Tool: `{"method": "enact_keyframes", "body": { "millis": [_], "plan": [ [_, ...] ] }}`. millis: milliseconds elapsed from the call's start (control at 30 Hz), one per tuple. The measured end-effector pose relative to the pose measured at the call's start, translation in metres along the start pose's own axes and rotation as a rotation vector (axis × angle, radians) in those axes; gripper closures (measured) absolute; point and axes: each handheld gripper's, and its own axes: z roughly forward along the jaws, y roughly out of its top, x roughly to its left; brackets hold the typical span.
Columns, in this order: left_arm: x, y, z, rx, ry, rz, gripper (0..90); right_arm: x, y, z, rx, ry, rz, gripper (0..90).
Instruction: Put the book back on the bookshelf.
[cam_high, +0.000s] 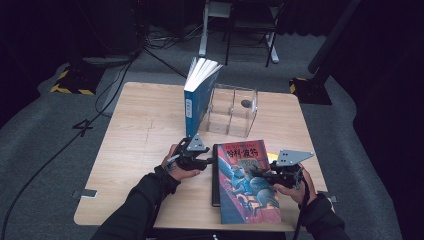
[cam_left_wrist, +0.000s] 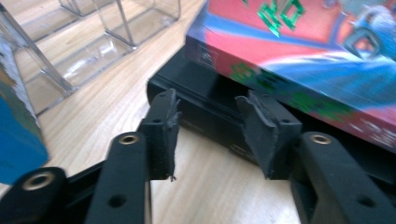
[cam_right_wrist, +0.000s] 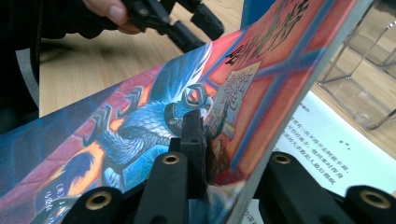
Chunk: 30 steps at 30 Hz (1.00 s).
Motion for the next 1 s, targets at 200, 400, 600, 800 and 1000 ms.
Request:
{"method": "enact_keyframes", "body": {
  "millis": [200, 400, 600, 800, 1000],
  "plan": [
    [0.006, 0.003, 0.007, -0.003, -0.011, -0.018, 59.8, 0.002, 0.002, -0.004, -0.03, 0.006, -0.02, 77.9],
    [0.01, 0.011, 0.013, -0.022, -0.025, -0.035, 59.6, 0.004, 0.005, -0.008, -0.05, 0.008, -0.033, 78.5],
    [0.012, 0.018, 0.01, -0.068, -0.076, -0.046, 58.8, 0.011, 0.013, -0.017, -0.08, 0.001, -0.06, 79.1],
    [0.008, 0.034, -0.009, -0.15, -0.108, -0.004, 73.9, 0.013, 0.02, -0.03, -0.149, -0.011, -0.074, 80.0],
    [0.012, 0.048, -0.022, -0.195, -0.103, 0.043, 84.3, 0.013, 0.029, -0.036, -0.18, -0.037, -0.1, 80.2]
  ]
}}
